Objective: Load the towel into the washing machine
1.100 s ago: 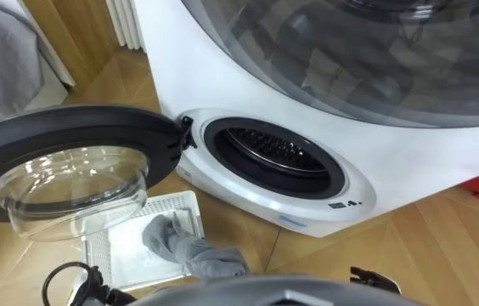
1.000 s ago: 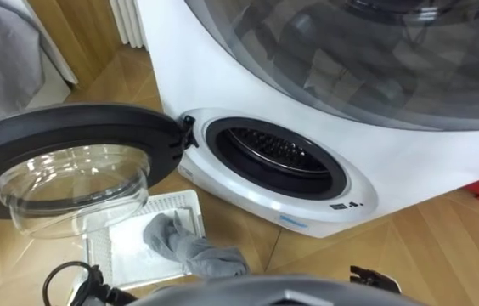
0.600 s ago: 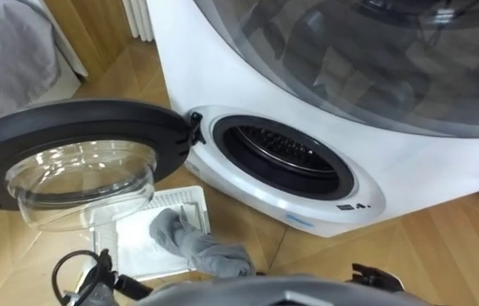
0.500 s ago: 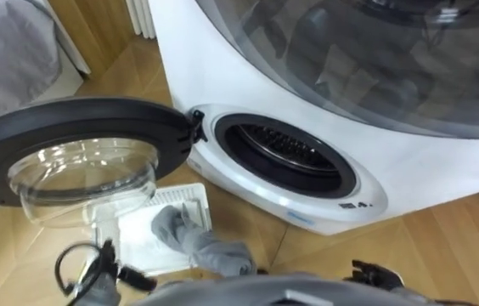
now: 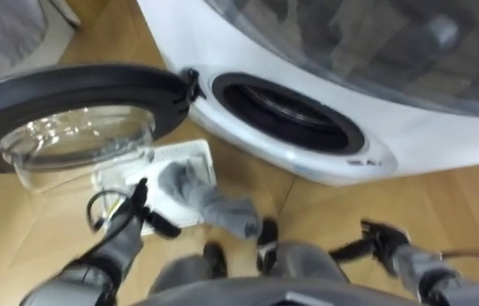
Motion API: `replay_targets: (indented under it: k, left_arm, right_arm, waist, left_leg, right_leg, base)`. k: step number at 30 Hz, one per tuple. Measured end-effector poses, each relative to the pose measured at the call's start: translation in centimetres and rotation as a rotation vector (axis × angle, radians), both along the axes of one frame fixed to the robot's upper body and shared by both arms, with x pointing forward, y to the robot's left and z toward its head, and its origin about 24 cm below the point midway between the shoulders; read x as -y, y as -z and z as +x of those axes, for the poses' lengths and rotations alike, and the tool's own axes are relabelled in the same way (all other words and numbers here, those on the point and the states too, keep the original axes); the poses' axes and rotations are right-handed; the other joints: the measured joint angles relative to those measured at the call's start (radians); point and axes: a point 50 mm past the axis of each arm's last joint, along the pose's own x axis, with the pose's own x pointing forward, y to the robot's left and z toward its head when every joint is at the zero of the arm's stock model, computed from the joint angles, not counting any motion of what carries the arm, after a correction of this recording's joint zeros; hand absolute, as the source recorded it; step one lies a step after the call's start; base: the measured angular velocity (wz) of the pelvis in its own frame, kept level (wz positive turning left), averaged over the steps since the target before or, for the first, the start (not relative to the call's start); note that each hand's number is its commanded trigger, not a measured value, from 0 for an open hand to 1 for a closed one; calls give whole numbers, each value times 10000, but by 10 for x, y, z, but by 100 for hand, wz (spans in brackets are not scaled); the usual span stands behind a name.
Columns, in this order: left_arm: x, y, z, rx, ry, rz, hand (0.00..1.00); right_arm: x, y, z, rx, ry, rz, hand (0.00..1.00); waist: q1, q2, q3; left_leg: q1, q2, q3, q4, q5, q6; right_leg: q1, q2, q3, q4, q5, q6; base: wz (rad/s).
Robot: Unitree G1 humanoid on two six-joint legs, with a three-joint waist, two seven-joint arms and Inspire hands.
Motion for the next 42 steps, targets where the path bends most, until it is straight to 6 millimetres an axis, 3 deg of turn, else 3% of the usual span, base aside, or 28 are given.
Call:
replay_targets:
  k: [3, 5, 9, 11, 14, 17, 20, 25, 34, 35, 36, 37, 38, 42]
  left_arm:
    - [12, -10, 22, 465, 992, 312, 0]
    - [19, -19, 37, 901, 1484, 427, 0]
    - [25, -36, 63, 1646, 2260, 839, 0]
    - [25, -46, 76, 2044, 2684, 1251, 0]
    - [26, -60, 92, 2573, 2954, 1518, 0]
    - [28, -72, 105, 3064, 3539, 1902, 0]
    - [20, -83, 114, 3594, 3956, 2539, 0]
    - [14, -92, 121, 3988, 4798, 3682, 0]
    - [28, -120, 145, 5202, 6518, 5257, 0]
    - [27, -122, 146, 5335, 6570, 5368, 11]
    - [26, -123, 146, 5396, 6577, 5435, 56]
    - [24, -123, 146, 5431, 6631, 5555, 90]
    - [24, -123, 146, 5416, 6722, 5619, 100]
    - [25, -122, 145, 5436, 6954, 5756, 100]
  right_arm:
    - [-17, -7, 27, 896, -35, 460, 0]
    - [-31, -14, 45, 1526, -280, 760, 0]
    - [-38, -20, 58, 2073, -294, 1004, 0]
    - [-37, -26, 67, 2492, 240, 1418, 0]
    - [-42, -36, 82, 3182, 531, 2030, 0]
    - [-44, -47, 97, 3667, 501, 2297, 0]
    - [-48, -57, 110, 4218, 567, 2553, 0]
    - [-46, -67, 120, 4826, 333, 2884, 0]
    - [-30, -78, 128, 5236, 432, 2871, 0]
    - [-29, -78, 127, 5239, 441, 2835, 0]
    - [-28, -79, 128, 5249, 439, 2835, 0]
    - [-28, -79, 128, 5269, 420, 2851, 0]
    - [-27, -79, 128, 5255, 421, 2862, 0]
    - [-26, -79, 127, 5309, 708, 3031, 0]
  waist:
    - [-168, -16, 72]
    - [-268, -31, 223]
    - [-376, -66, 293]
    - [-598, -115, 341]
    - [-821, -245, 435]
    - [-887, -245, 437]
    - [-1065, -245, 437]
    - [-1295, -244, 436]
    - [-1401, -235, 442]
    - [-1468, -235, 442]
    - [-1500, -235, 442]
    - [-1570, -235, 442]
    - [-1626, -237, 442]
    - [-1721, -237, 443]
  left_leg:
    - [-1023, -2, 15, 510, 14, 18]
    - [-1827, -6, 71, 988, 13, 21]
    - [-3272, 33, 403, 1928, -14, 56]
    - [-4262, 124, 567, 2609, -171, 203]
    - [-5450, 360, 593, 3720, -472, 243]
    - [-6608, 729, 587, 4814, -880, 242]
    - [-7629, 964, 513, 5670, -1069, 299]
    - [-8578, 1086, 474, 6161, -1085, 269]
    - [-9733, 1293, 417, 6820, -1265, 217]
    - [-9823, 1305, 415, 6905, -1313, 236]
    - [-9868, 1321, 412, 6943, -1352, 264]
    - [-9931, 1333, 414, 6963, -1361, 264]
    - [-9975, 1355, 420, 6973, -1382, 277]
    - [-10075, 1413, 423, 6978, -1425, 279]
  right_leg:
    - [-1076, -120, 4, 618, -26, -43]
    - [-1888, -237, 44, 1073, -69, -113]
    - [-3396, -411, 243, 1961, -185, -300]
    - [-4427, -490, 299, 2625, -291, -457]
    - [-5571, -483, 331, 3419, -422, -637]
    - [-6608, -371, 293, 4184, -502, -746]
    - [-7540, -352, 194, 4819, -588, -842]
    - [-8453, -337, 151, 5201, -523, -1019]
    - [-9554, -280, 86, 5703, -515, -1185]
    - [-9665, -287, 88, 5801, -568, -1184]
    - [-9705, -283, 83, 5822, -581, -1190]
    - [-9766, -279, 82, 5840, -590, -1192]
    - [-9806, -264, 82, 5832, -590, -1192]
    - [-9869, -239, 45, 5793, -596, -1195]
  base:
    - [0]
    - [2]
    - [0]
    - [0]
    - [-1]
    - [-12]
    - [0]
    - [2]
    - [-2]
    - [0]
    - [0]
    - [-4]
    - [-3]
    - [-1]
